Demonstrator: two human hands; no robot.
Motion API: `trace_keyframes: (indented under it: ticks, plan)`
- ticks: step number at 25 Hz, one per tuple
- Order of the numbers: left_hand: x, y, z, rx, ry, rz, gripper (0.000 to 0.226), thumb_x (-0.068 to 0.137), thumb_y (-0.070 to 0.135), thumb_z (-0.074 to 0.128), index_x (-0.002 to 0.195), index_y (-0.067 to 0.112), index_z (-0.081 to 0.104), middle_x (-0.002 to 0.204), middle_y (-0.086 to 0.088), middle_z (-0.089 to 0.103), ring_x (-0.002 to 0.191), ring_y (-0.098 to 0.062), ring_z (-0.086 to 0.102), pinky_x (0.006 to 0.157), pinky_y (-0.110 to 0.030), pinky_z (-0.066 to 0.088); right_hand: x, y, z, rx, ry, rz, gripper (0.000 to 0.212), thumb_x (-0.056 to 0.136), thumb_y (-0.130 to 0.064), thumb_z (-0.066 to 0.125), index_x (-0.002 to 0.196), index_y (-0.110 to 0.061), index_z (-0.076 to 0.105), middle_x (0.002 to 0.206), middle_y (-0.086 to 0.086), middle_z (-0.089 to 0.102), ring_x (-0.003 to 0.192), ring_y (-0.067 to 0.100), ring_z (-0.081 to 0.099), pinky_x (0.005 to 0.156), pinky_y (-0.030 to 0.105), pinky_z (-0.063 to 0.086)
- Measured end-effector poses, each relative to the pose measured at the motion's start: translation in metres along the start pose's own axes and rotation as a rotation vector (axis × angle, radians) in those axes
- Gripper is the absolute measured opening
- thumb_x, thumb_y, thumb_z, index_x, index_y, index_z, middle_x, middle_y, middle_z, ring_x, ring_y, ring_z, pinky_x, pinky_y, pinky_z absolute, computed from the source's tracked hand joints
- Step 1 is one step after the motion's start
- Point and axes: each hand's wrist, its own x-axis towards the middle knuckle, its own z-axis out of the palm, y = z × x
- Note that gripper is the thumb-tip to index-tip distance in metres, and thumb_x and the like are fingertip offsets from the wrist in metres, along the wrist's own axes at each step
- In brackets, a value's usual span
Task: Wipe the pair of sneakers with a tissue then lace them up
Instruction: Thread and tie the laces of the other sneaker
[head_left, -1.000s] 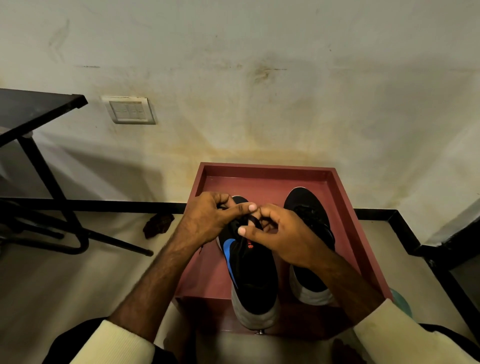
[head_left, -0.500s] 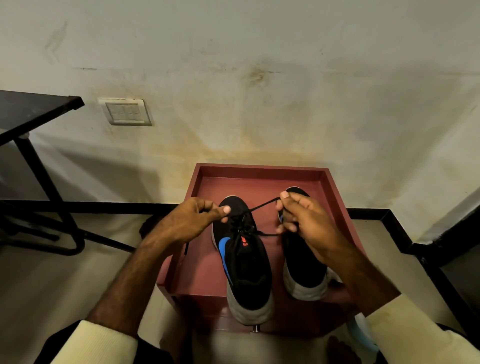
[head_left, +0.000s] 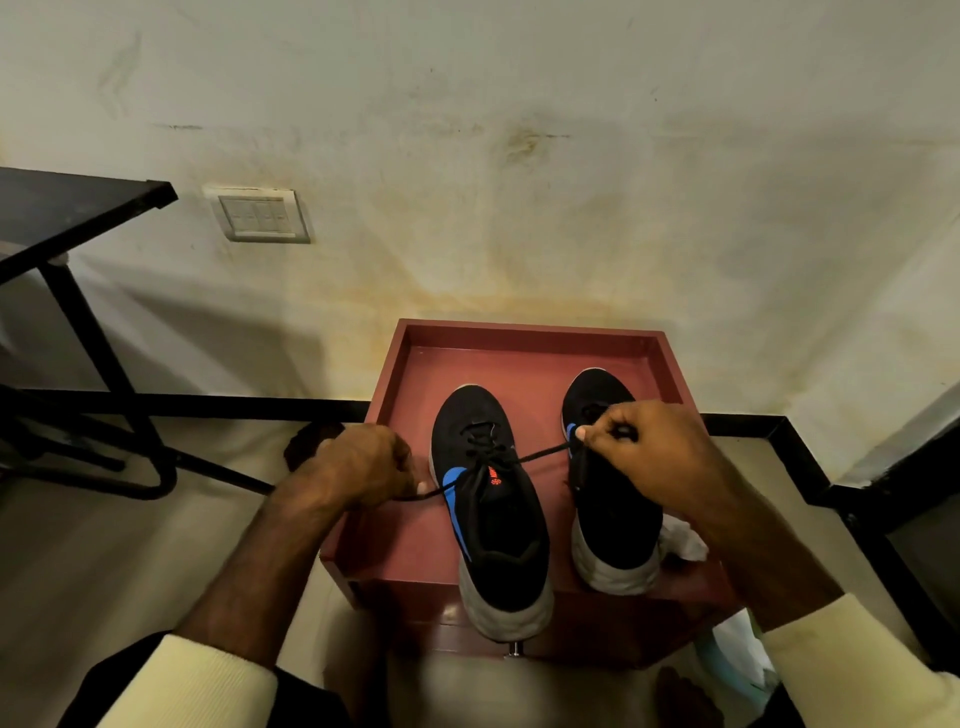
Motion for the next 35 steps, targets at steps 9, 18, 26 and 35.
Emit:
trace_keyframes:
  ticks: [9, 18, 26, 35]
  plan:
    - [0.006, 0.028, 0.017, -0.506, -0.106, -0.011, 0.033, 0.101, 0.043, 0.062, 0.096, 0.012, 0.072, 0.079, -0.003, 0.080, 0.065, -0.011, 0.075, 0.063, -0.024, 0.058, -0.010, -0.041, 0.053, 0.061, 0.000, -0.031, 0.035, 0.100, -0.058, 0.054, 0.114, -0.030, 0.069, 0.082, -0.009, 0.075, 0.077, 0.008, 0.072, 0.073, 0.034, 0.062]
    - [0.004, 0.035, 0.016, -1.634, 0.066, 0.000, 0.017, 0.098, -0.002, 0.064, 0.113, 0.006, 0.065, 0.096, -0.012, 0.078, 0.088, -0.020, 0.077, 0.084, -0.035, 0.064, 0.012, -0.051, 0.062, 1.160, -0.044, 0.204, 0.019, 0.104, -0.008, 0.059, 0.120, -0.013, 0.068, 0.101, 0.009, 0.081, 0.091, 0.020, 0.078, 0.080, 0.027, 0.062]
    - [-0.009, 0.032, 0.017, -1.603, 0.102, -0.035, 0.022, 0.095, -0.004, 0.065, 0.116, 0.003, 0.068, 0.098, -0.013, 0.079, 0.075, -0.012, 0.074, 0.063, -0.017, 0.059, 0.011, -0.043, 0.058, 1.019, -0.030, 0.274, 0.023, 0.106, -0.005, 0.054, 0.129, -0.005, 0.055, 0.100, 0.007, 0.080, 0.063, 0.011, 0.068, 0.052, 0.017, 0.047]
    - [-0.011, 0.029, 0.010, -1.178, 0.179, 0.203, 0.019, 0.089, 0.013, 0.078, 0.107, 0.019, 0.080, 0.099, 0.000, 0.082, 0.101, -0.009, 0.076, 0.094, -0.024, 0.057, 0.007, -0.055, 0.065, 0.728, -0.031, -0.008, 0.024, 0.109, -0.017, 0.049, 0.129, -0.019, 0.063, 0.101, -0.010, 0.080, 0.095, -0.001, 0.071, 0.087, 0.020, 0.052]
